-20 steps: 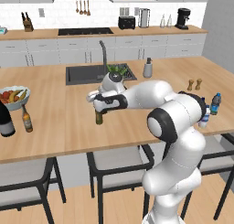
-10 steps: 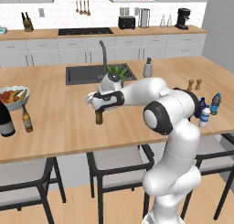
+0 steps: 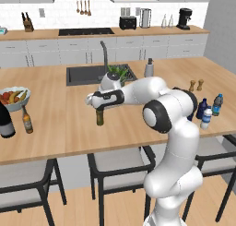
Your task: Move the plastic bottles in the middle to the plastics group, and the glass bottles in the middle to the glass group.
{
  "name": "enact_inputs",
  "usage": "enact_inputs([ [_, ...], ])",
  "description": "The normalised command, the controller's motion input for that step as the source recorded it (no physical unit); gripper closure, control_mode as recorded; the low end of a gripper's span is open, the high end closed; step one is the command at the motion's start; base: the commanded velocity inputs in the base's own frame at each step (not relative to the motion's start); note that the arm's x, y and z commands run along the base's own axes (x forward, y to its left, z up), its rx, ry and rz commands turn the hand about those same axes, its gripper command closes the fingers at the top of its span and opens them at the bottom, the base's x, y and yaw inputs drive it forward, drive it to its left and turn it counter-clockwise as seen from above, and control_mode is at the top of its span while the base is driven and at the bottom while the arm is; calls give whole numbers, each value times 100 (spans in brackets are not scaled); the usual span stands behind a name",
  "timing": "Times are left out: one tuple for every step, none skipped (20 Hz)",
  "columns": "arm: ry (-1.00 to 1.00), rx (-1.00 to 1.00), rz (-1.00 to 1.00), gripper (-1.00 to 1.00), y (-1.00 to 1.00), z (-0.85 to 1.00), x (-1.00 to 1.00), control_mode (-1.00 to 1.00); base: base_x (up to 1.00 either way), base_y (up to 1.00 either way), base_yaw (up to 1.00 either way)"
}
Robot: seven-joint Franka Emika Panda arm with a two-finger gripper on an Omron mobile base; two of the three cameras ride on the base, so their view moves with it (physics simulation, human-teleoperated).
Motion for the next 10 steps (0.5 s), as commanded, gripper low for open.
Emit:
enact_inputs([
  [0, 0, 0, -100, 3, -15, 19, -100, 0, 0, 0],
  [0, 0, 0, -100, 1, -14, 18, -100, 0, 0, 0],
  [0, 0, 0, -100, 0, -13, 18, -100, 0, 0, 0],
  [0, 0, 0, -100, 0, -10, 15, -100, 0, 0, 0],
  [0, 0, 0, -100, 0, -7, 19, -100, 0, 0, 0],
  [0, 0, 0, -100, 0, -6, 18, -100, 0, 0, 0],
  [0, 0, 0, -100, 0, -4, 14, -100, 0, 0, 0],
  [0, 0, 0, -100, 0, -4, 12, -100, 0, 0, 0],
  [0, 0, 0, -100, 0, -7, 7, -100, 0, 0, 0],
  [0, 0, 0, -100, 0, -10, 8, -100, 0, 0, 0],
])
